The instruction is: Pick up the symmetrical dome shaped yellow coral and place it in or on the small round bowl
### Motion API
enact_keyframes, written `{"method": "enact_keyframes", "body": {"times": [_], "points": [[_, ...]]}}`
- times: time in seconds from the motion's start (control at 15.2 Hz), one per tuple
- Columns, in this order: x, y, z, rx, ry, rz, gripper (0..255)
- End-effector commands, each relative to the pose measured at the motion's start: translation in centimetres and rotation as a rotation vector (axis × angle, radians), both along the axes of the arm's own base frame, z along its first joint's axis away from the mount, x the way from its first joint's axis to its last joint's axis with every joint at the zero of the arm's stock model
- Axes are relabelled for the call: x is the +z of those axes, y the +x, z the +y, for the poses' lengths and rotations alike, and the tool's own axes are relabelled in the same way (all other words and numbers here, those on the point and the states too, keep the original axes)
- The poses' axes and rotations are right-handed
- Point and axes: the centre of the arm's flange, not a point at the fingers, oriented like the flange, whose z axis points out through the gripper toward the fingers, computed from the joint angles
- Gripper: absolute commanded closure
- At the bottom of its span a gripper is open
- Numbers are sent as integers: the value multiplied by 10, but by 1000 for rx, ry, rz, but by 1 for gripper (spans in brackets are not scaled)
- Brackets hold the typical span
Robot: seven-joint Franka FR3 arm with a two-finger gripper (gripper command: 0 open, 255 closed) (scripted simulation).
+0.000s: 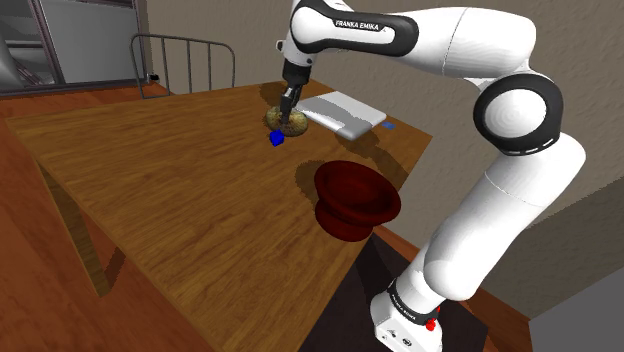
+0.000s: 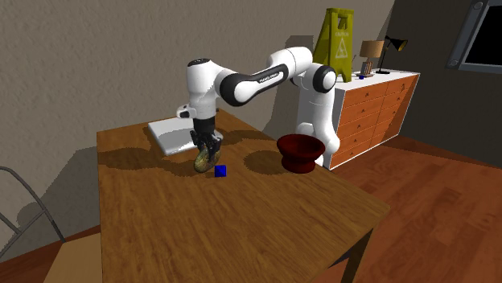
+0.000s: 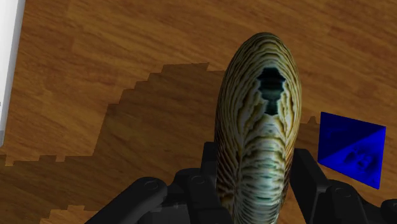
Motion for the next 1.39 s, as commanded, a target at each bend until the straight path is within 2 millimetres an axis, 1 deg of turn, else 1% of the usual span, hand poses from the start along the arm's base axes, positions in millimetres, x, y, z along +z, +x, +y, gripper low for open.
{"method": "enact_keyframes", "body": {"times": [0.0,0.46,1.32], "points": [[-2,0,1,1,1,6,255],[-2,0,1,1,1,6,255],[66,0,1,1,1,6,255]]}}
